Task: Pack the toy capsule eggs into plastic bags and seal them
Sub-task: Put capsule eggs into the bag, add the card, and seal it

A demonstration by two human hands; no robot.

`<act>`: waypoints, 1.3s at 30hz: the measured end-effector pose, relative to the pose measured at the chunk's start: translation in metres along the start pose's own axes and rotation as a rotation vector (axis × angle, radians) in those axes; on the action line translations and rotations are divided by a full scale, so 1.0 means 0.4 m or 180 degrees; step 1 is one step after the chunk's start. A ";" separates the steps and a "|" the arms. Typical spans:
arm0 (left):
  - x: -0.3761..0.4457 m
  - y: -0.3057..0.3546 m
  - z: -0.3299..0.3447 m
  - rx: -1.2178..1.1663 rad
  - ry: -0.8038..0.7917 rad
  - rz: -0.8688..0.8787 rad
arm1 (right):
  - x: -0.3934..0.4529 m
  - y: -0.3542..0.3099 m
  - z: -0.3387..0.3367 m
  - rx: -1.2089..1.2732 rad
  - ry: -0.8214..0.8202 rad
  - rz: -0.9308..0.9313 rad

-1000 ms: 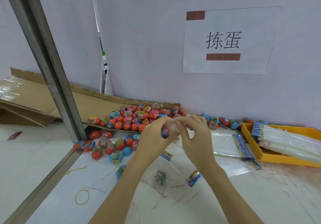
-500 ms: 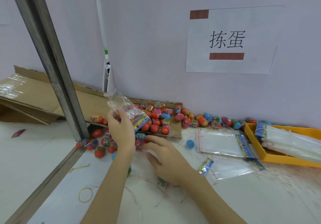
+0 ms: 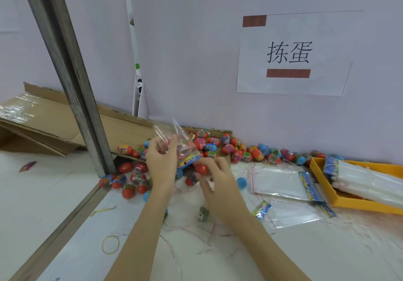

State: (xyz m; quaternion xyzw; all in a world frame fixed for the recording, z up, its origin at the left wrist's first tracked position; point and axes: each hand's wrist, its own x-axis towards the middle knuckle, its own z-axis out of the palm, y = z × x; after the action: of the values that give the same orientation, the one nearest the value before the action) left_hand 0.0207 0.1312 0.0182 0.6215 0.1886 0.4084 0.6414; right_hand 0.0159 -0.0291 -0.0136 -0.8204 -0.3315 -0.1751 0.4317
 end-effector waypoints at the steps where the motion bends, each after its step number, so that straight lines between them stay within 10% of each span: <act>1: -0.005 0.001 0.004 0.0015 -0.0219 -0.0027 | 0.005 0.005 -0.013 0.0026 0.0182 0.0040; 12: -0.069 -0.001 0.038 0.0602 -0.2098 0.0734 | 0.025 0.036 -0.126 0.0593 0.1831 0.0253; 39: -0.075 0.002 0.046 0.0699 -0.2507 0.1039 | 0.025 0.054 -0.142 0.0425 0.1832 0.0443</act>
State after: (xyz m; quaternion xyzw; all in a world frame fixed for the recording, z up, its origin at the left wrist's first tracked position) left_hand 0.0164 0.0966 0.0137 0.8159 -0.1288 0.2138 0.5216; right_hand 0.0379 -0.0809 0.0116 -0.7277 -0.1494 -0.3482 0.5718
